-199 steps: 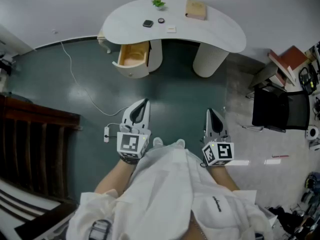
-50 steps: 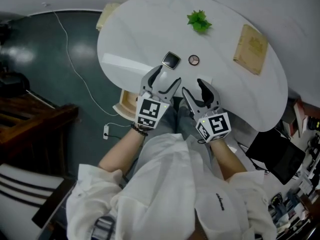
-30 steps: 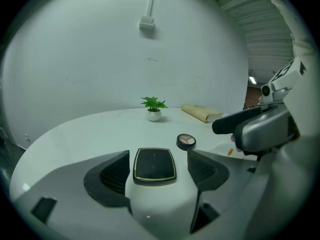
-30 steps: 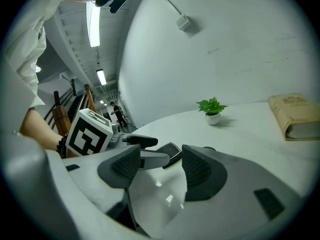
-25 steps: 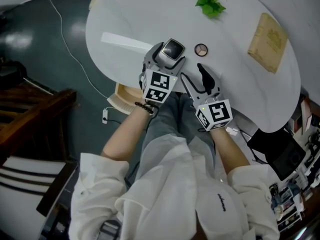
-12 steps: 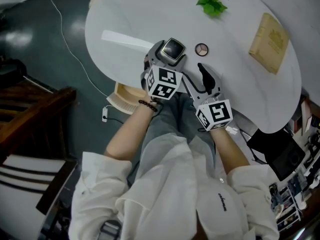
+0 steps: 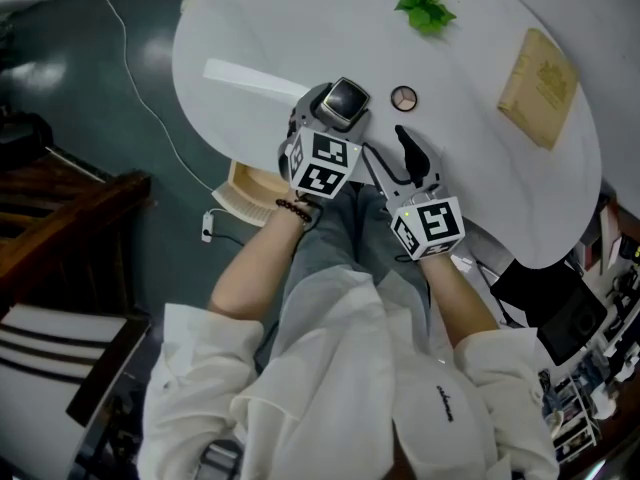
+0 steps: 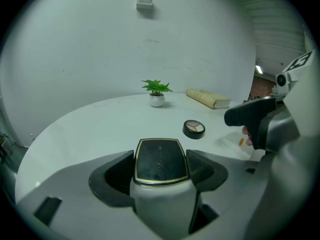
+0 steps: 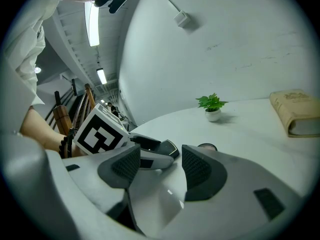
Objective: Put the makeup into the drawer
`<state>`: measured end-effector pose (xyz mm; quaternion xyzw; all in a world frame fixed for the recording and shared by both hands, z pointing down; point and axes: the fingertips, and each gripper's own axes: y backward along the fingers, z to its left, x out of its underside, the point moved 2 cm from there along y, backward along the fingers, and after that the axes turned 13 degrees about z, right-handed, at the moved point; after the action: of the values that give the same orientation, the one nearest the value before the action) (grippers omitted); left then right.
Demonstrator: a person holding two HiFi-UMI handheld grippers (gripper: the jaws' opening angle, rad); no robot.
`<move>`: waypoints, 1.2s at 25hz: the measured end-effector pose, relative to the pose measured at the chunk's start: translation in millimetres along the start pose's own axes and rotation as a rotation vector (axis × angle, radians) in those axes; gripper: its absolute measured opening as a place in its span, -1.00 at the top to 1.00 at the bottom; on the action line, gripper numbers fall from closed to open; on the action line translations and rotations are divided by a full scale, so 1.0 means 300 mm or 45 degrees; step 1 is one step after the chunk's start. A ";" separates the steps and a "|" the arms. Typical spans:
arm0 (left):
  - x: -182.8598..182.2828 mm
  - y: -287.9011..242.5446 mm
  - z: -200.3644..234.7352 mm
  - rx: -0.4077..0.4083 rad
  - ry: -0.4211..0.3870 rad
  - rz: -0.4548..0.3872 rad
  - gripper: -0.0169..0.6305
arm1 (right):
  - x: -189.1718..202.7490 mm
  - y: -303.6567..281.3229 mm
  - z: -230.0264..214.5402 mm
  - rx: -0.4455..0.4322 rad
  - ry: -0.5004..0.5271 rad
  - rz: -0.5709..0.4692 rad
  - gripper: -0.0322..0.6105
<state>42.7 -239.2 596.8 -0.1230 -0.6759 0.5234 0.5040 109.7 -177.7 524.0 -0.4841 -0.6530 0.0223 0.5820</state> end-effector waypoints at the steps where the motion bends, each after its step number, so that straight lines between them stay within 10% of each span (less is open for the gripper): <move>1: 0.007 0.011 -0.001 0.000 0.015 -0.009 -0.10 | 0.002 0.001 0.003 -0.002 0.003 0.003 0.05; 21: 0.603 0.549 0.008 -0.222 0.323 0.001 -0.10 | 0.216 -0.037 0.539 -0.456 0.181 0.186 0.06; 30: 0.806 0.543 0.038 -0.180 0.348 0.023 -0.10 | 0.359 -0.106 0.696 -0.371 0.178 0.233 0.10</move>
<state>-137.0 -9.5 595.5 -0.2342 -0.6351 0.4575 0.5766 -57.1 -12.1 555.3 -0.6210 -0.5606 -0.0533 0.5452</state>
